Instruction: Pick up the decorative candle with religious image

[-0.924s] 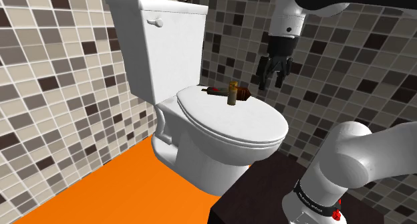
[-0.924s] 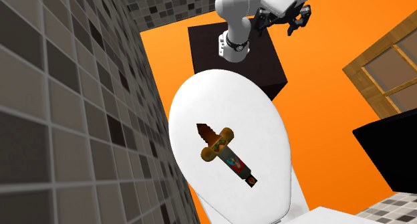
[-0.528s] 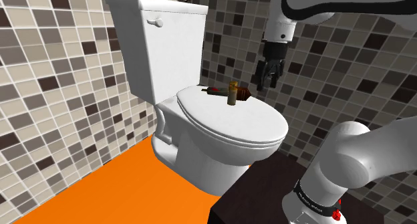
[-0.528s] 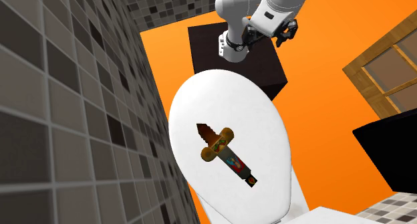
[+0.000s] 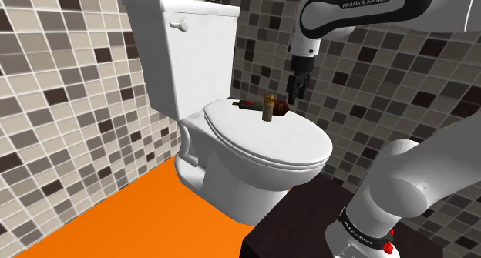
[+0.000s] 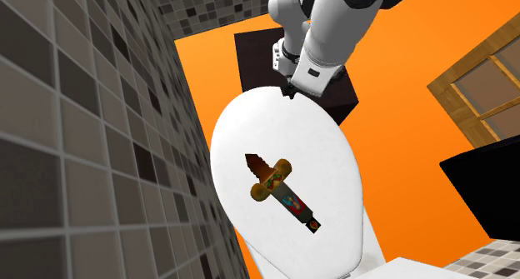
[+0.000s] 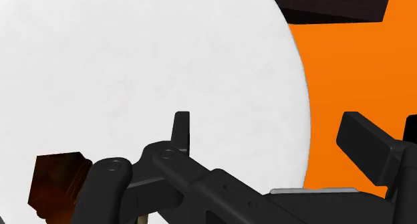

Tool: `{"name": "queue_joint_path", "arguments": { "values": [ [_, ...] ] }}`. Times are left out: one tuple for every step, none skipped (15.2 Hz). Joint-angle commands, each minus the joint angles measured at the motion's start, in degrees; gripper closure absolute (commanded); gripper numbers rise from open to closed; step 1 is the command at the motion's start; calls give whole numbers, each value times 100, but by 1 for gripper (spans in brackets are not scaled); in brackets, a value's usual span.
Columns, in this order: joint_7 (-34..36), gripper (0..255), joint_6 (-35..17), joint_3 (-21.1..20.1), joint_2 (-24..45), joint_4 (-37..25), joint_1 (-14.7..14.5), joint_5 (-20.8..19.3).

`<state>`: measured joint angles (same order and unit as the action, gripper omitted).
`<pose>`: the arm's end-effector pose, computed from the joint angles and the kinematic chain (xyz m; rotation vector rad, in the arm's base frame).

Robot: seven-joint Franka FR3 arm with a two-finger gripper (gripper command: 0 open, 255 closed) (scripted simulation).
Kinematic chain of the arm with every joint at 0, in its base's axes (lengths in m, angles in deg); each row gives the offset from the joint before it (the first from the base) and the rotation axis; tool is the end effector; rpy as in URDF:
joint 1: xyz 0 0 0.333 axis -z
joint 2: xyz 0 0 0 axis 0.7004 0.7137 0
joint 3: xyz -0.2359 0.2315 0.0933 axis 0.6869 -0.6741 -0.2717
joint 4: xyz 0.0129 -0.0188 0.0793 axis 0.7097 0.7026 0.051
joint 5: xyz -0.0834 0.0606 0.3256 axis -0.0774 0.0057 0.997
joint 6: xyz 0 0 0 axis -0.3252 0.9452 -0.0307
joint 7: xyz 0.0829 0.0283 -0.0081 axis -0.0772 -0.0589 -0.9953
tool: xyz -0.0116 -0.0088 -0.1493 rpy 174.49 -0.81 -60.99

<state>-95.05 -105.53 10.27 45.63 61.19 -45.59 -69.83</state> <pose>0.3084 -0.0914 0.5117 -3.0835 -0.1589 0.2012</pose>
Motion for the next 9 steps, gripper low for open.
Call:
{"name": "queue_joint_path", "arguments": {
  "values": [
    [-421,0,-284,174,447,-179,-51,-68],
    [-620,0,-391,250,654,-285,-73,-87],
    [-818,0,-495,325,866,-399,-96,-98],
    [-1018,0,-595,392,1080,-520,-116,-100],
    [-1217,0,-690,454,1298,-648,-132,-93],
    [-1416,0,-781,514,1519,-784,-150,-79],
    [-1614,0,-866,569,1742,-927,-166,-56],
    [-1813,0,-946,616,1968,-1077,-175,-26],
    [-2010,0,-1020,655,2195,-1235,-181,11]
  ]
}}
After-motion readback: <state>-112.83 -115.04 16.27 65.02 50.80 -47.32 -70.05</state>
